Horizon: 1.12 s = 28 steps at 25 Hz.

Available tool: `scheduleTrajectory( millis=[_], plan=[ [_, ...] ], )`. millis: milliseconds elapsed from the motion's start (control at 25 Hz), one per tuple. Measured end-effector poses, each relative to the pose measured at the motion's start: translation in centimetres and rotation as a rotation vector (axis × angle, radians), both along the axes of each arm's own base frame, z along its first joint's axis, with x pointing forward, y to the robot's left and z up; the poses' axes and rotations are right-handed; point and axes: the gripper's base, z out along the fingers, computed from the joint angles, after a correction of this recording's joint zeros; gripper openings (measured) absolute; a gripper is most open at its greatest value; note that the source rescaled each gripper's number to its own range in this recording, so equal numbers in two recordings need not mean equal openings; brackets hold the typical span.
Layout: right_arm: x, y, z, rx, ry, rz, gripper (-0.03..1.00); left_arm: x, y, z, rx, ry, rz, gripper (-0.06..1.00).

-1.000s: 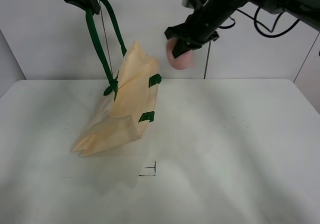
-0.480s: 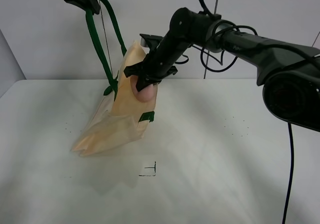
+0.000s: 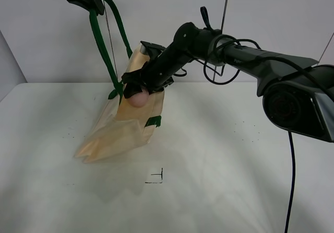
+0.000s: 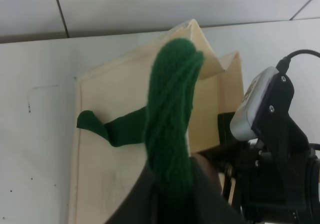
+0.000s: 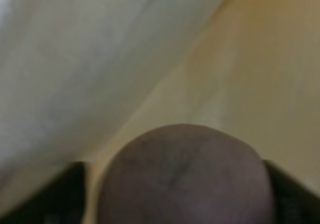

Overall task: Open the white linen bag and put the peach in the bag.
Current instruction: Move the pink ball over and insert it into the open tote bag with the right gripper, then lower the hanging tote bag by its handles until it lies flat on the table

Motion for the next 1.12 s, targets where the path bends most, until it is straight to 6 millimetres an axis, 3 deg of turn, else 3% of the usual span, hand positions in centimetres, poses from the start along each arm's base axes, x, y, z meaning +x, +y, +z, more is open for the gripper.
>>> scheduleTrajectory(
  millis=[80,160,320,520,640,800,1120],
  plan=[
    [0.0,-0.1,0.0,-0.011,-0.012,0.007,0.89,0.0,0.0,0.0,0.0,0.0,0.0,0.0],
    [0.1,-0.2,-0.1,-0.037,-0.021,0.015,0.97,0.0,0.0,0.0,0.0,0.0,0.0,0.0],
    [-0.2,-1.3,0.1,-0.175,-0.003,0.0,1.0,0.0,0.0,0.0,0.0,0.0,0.0,0.0],
    [-0.3,-4.4,2.0,-0.451,-0.025,-0.092,1.0,0.0,0.0,0.0,0.0,0.0,0.0,0.0],
    [0.6,-6.7,2.4,-0.51,-0.026,-0.146,1.0,0.0,0.0,0.0,0.0,0.0,0.0,0.0],
    [2.8,-11.2,2.4,-0.522,-0.001,-0.243,1.0,0.0,0.0,0.0,0.0,0.0,0.0,0.0],
    [6.0,-24.0,2.3,-0.548,0.071,-0.47,1.0,0.0,0.0,0.0,0.0,0.0,-0.001,0.0]
  ],
)
